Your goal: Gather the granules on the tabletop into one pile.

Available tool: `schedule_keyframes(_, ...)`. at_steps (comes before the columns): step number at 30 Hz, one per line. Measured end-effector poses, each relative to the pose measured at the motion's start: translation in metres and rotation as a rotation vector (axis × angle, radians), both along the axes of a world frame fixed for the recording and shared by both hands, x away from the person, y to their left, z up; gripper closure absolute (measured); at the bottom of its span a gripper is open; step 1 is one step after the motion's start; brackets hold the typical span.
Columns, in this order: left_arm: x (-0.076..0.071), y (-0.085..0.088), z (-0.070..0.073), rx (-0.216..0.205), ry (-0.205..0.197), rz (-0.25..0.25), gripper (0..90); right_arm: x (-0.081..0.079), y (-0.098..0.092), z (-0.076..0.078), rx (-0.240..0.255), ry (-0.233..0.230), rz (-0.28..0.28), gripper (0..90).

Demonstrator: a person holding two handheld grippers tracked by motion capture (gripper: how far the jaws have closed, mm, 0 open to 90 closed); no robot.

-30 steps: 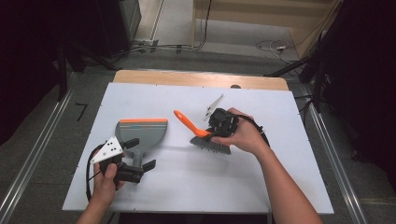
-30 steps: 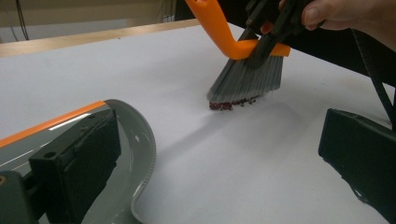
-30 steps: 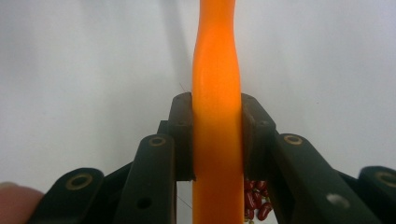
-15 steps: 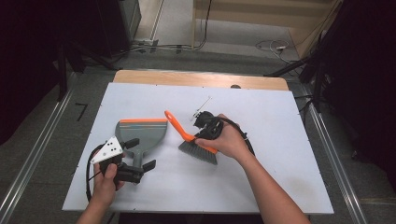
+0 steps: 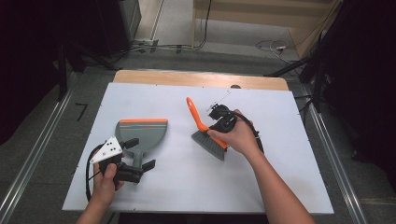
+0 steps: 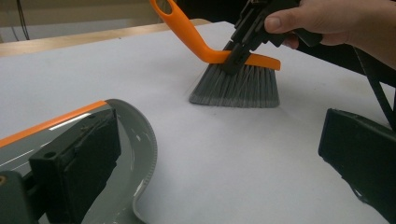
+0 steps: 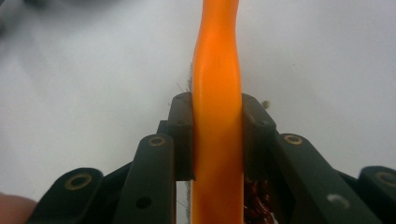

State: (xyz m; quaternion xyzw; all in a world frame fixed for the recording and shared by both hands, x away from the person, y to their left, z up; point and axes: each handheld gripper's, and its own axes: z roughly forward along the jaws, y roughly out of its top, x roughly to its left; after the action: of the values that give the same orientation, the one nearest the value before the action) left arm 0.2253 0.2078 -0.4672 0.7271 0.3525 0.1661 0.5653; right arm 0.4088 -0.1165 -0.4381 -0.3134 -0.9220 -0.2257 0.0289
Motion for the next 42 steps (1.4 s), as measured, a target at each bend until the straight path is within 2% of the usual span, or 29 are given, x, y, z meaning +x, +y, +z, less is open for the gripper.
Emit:
schedule_keyframes(15, 0.000, 0.000, 0.000, 0.000, 0.002, 0.001, 0.0, 0.006, -0.018, -0.001, 0.007, 0.001, -0.067, 68.5)
schedule_keyframes(26, 0.000, 0.000, 0.000, 0.000, 0.003, 0.001, 0.0, 0.008, -0.024, -0.001, -0.002, -0.006, -0.101, 68.5)
schedule_keyframes(31, 0.000, 0.000, 0.000, 0.000, 0.001, 0.001, 0.0, 0.006, -0.024, 0.001, 0.017, -0.006, -0.104, 68.7)
schedule_keyframes(37, 0.000, 0.000, 0.000, 0.001, 0.002, 0.001, 0.0, 0.005, -0.024, 0.004, 0.068, 0.032, -0.105, 68.9)
schedule_keyframes(42, 0.000, 0.000, 0.000, 0.002, 0.001, 0.001, 0.0, 0.003, -0.025, 0.008, 0.069, 0.022, -0.097, 68.9)
